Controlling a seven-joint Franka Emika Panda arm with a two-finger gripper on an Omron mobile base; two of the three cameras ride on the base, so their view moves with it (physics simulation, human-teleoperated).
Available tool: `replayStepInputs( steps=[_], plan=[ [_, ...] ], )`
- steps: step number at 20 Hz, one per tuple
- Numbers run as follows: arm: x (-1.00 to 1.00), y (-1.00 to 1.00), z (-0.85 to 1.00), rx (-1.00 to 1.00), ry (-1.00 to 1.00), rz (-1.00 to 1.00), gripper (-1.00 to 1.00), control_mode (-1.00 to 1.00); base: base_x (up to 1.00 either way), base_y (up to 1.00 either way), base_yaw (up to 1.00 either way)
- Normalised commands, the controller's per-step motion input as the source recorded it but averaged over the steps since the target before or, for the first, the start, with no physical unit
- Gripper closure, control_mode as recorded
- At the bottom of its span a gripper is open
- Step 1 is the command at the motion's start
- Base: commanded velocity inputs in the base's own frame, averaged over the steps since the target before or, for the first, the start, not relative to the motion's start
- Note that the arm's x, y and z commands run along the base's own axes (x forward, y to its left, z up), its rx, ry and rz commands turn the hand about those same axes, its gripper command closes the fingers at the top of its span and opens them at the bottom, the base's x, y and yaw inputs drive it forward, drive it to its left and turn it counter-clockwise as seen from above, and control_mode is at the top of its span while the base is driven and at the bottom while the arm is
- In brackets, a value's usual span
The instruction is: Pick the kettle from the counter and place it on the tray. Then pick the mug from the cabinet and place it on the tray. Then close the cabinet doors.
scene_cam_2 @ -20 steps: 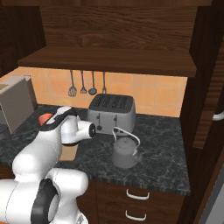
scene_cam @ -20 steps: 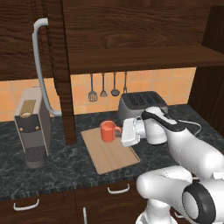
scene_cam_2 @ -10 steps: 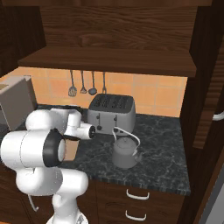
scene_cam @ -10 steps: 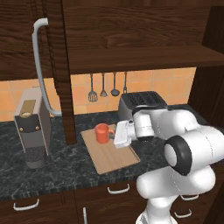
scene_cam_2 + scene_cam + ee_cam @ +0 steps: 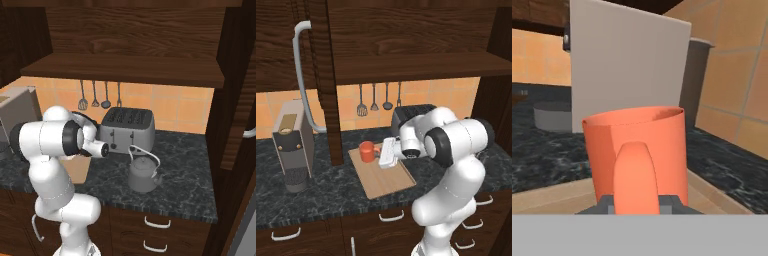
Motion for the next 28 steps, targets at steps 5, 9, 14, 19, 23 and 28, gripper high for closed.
replayStepInputs(
  steps=[5, 9, 14, 19, 23, 28],
  plan=[
    [0.26, 0.06, -0.27, 0.0, -0.07, 0.0, 1.0, -1.0, 0.0, 0.0, 0.0],
    [0.18, 0.0, -0.3, 0.0, -0.01, 0.0, 1.0, -1.0, 0.0, 0.0, 0.0],
    [0.15, 0.06, -0.34, 0.0, 0.0, 0.0, 1.0, -1.0, 0.0, 0.0, 0.0],
    [0.08, 0.03, -0.4, 0.0, 0.0, 0.0, -1.0, -1.0, 0.0, 0.0, 0.0],
    [-0.01, 0.0, -0.14, 0.0, 0.0, 0.0, -1.0, -1.0, 0.0, 0.0, 0.0],
    [-0.23, -0.01, 0.0, 0.0, 0.0, 0.0, -1.0, -1.0, 0.0, 0.0, 0.0]
  ],
)
